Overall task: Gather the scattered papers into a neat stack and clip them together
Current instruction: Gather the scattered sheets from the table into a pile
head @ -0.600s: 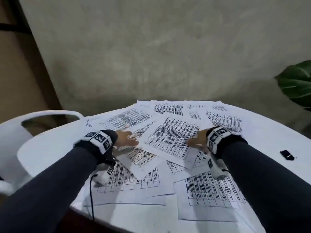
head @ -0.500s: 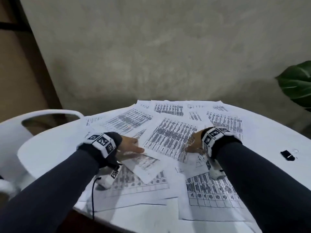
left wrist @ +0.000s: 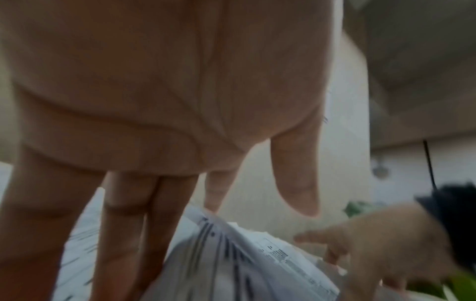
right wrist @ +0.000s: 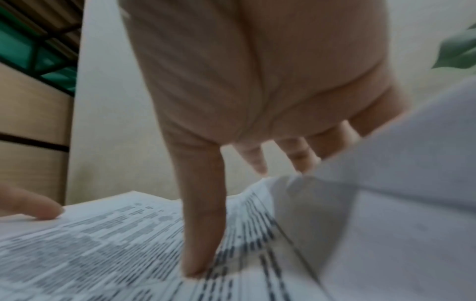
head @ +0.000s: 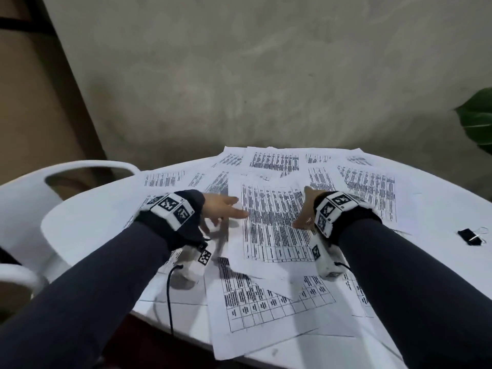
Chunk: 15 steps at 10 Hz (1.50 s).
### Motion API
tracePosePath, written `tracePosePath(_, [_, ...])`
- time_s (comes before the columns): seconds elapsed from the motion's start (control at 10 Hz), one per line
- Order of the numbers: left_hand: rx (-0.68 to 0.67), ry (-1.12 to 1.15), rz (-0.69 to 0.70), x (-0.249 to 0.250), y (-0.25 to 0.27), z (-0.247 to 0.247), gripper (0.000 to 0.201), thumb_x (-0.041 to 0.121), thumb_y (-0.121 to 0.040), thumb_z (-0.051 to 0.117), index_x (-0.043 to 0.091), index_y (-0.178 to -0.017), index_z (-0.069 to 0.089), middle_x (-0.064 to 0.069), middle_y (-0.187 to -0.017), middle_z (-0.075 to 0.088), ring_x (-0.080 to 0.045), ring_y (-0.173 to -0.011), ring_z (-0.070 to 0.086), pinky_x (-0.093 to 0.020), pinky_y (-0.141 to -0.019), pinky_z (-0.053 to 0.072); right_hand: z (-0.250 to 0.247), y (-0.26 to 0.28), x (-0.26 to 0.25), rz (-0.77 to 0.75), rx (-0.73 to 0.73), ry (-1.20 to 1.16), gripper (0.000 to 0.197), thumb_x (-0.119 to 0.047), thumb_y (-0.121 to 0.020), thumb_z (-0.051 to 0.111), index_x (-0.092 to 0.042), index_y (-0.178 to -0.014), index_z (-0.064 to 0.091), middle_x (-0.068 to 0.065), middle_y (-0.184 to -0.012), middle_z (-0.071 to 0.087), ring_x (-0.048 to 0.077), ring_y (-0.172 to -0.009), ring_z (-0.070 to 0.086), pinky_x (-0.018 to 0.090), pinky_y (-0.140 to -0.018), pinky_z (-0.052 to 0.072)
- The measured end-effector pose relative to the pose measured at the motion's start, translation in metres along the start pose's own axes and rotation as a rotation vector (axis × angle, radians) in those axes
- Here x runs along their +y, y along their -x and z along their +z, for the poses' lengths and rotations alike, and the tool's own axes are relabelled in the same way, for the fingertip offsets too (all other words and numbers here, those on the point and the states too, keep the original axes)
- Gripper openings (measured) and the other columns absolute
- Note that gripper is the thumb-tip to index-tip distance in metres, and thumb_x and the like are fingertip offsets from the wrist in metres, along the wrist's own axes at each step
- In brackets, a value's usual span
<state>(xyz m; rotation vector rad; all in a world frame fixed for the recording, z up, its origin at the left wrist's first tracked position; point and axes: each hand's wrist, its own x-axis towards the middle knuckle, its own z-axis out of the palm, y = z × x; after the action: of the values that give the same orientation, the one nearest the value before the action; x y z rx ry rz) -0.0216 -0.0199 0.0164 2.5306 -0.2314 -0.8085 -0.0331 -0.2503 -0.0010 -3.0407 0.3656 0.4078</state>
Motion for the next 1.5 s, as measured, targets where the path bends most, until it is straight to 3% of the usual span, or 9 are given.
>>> tracePosePath(0.1, [0.098, 0.019, -0.002, -0.008, 0.006, -0.005, 0.071, 0.047, -0.089, 0.050, 0.025, -0.149, 0.017, -0.011, -0.141, 0.044, -0.027, -0.112, 0.053, -0.036, -0.094, 0.042, 0.000, -0.006, 0.010, 0.153, 0.061, -0.196, 0.118, -0.030, -0.054, 0.088, -0.005, -0.143, 0.015, 0.016, -0.136, 0.052, 0.037, -0.117, 0.056, 0.045, -0.095, 0.049])
tracePosePath(0.3, [-0.055, -0.366, -0.124, -0.036, 0.020, -0.009, 0.077, 0.055, -0.089, 0.042, 0.021, -0.150, 0.011, -0.007, -0.154, 0.030, -0.026, -0.138, 0.035, -0.038, -0.116, 0.024, -0.012, 0.013, 0.034, 0.192, -0.016, -0.232, 0.054, -0.022, -0.088, 0.064, -0.002, -0.135, 0.047, 0.014, -0.136, 0.053, 0.028, -0.120, 0.055, 0.030, -0.093, 0.047])
tracePosePath(0.6, [0.213, 0.130, -0.080, -0.048, 0.023, -0.001, 0.070, 0.050, -0.090, 0.048, 0.018, -0.147, 0.024, -0.006, -0.151, 0.032, -0.028, -0.135, 0.037, -0.041, -0.107, 0.038, -0.007, 0.021, 0.016, 0.139, -0.068, -0.474, 0.048, -0.018, -0.086, 0.064, 0.000, -0.128, 0.053, 0.018, -0.136, 0.051, 0.033, -0.123, 0.049, 0.039, -0.098, 0.042])
tracePosePath(0.7, [0.136, 0.504, -0.049, -0.043, 0.020, 0.006, 0.050, 0.047, -0.085, 0.056, 0.020, -0.126, 0.044, -0.009, -0.116, 0.047, -0.022, -0.095, 0.053, -0.031, -0.077, 0.047, 0.002, 0.013, 0.011, 0.137, -0.137, -0.771, 0.057, -0.025, -0.059, 0.087, -0.004, -0.107, 0.064, 0.016, -0.116, 0.062, 0.031, -0.094, 0.060, 0.039, -0.085, 0.050])
tracePosePath(0.8, [0.128, 0.671, 0.045, -0.034, 0.019, 0.018, 0.061, 0.042, -0.085, 0.060, 0.014, -0.136, 0.041, -0.006, -0.123, 0.044, -0.022, -0.098, 0.053, -0.030, -0.083, 0.042, 0.008, 0.019, 0.000, 0.128, -0.129, -0.761, 0.032, -0.028, -0.077, 0.075, -0.010, -0.101, 0.063, 0.006, -0.093, 0.059, 0.020, -0.070, 0.053, 0.033, -0.071, 0.048])
tracePosePath(1.1, [0.351, 0.379, -0.120, -0.083, 0.040, -0.017, 0.057, 0.041, -0.094, 0.044, 0.009, -0.141, 0.036, -0.009, -0.146, 0.040, -0.028, -0.124, 0.044, -0.040, -0.107, 0.032, -0.003, 0.024, 0.035, 0.254, 0.099, -0.673, 0.055, -0.010, -0.072, 0.075, 0.002, -0.122, 0.056, 0.020, -0.131, 0.054, 0.034, -0.122, 0.051, 0.037, -0.094, 0.046])
tracePosePath(1.2, [0.234, 0.251, -0.200, -0.098, 0.040, -0.013, 0.060, 0.047, -0.090, 0.047, 0.003, -0.131, 0.048, -0.009, -0.099, 0.059, -0.019, -0.076, 0.051, -0.032, -0.075, 0.047, 0.000, 0.029, 0.029, 0.229, 0.081, -0.607, 0.049, -0.010, -0.078, 0.069, 0.004, -0.123, 0.054, 0.020, -0.133, 0.053, 0.035, -0.124, 0.049, 0.037, -0.097, 0.044])
tracePosePath(1.4, [0.134, 0.174, -0.102, -0.076, 0.053, 0.005, 0.024, 0.040, -0.095, 0.044, 0.022, -0.110, 0.049, 0.005, -0.080, 0.046, -0.010, -0.074, 0.047, -0.022, -0.065, 0.038, 0.002, 0.036, 0.002, 0.124, 0.021, -0.637, 0.053, -0.017, -0.076, 0.076, 0.007, -0.118, 0.054, 0.011, -0.083, 0.060, 0.022, -0.069, 0.054, 0.024, -0.058, 0.044])
tracePosePath(1.5, [0.154, 0.449, -0.070, -0.076, 0.055, 0.000, 0.008, 0.031, -0.094, 0.048, 0.025, -0.090, 0.047, -0.001, -0.085, 0.048, -0.014, -0.071, 0.048, -0.026, -0.063, 0.039, 0.001, 0.043, 0.003, 0.080, -0.019, -0.566, 0.041, -0.028, -0.080, 0.072, -0.009, -0.116, 0.063, 0.011, -0.122, 0.059, 0.032, -0.102, 0.058, 0.033, -0.085, 0.047])
